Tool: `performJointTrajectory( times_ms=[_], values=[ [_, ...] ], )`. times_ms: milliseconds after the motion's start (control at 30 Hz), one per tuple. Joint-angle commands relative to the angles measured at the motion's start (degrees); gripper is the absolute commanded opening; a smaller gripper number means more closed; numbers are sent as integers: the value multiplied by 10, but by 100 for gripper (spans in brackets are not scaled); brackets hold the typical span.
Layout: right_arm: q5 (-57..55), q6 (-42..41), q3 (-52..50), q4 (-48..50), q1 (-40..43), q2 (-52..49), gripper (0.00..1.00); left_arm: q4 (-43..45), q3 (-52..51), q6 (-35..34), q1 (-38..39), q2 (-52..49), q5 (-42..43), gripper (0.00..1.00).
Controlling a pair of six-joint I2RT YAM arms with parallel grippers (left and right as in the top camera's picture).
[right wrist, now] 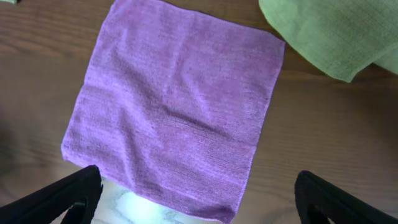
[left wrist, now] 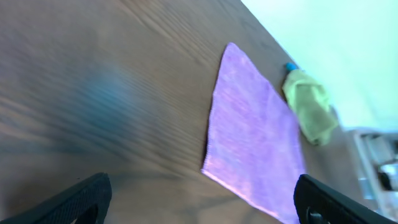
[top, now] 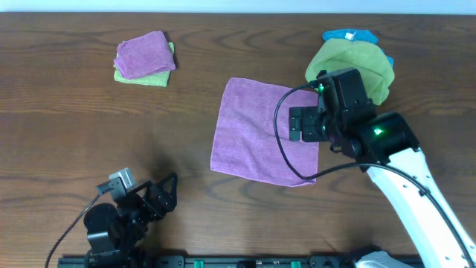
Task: Fold the cloth
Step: 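Move both grippers toward the near edge of the purple cloth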
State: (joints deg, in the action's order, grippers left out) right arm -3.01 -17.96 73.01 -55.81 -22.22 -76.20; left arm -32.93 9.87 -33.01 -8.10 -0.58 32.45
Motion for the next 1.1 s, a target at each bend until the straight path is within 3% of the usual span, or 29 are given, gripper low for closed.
performJointTrajectory(
  times_ms=[0, 200, 300, 400, 567, 667, 833, 1067],
  values=[
    [22, 2, 11, -5, -5, 10, 99, 2, -3, -45, -1, 3, 32, 95],
    [22, 16, 11, -24, -5, 10, 99, 5, -3, -98, -1, 3, 42, 95],
    [10, 34, 11, -50, -7, 14, 99, 10, -3, -38, -1, 3, 74, 95],
    [-60, -12, 10, -73, -9, 47, 99, 5, -3, -11, -1, 3, 88, 95],
    [-61, -13, -42, -53, -10, 186, 99, 10, -3, 13, 21, 3, 92, 95],
    [-48, -36, -118, -41, -12, 284, 99, 34, -3, 17, 55, 2, 92, 96],
    [4, -100, -233, -24, -28, 425, 99, 37, -3, 44, 144, -26, 22, 96],
    [61, -184, -349, 14, -64, 470, 98, 133, 5, 41, 308, -186, -90, 96]
  ],
)
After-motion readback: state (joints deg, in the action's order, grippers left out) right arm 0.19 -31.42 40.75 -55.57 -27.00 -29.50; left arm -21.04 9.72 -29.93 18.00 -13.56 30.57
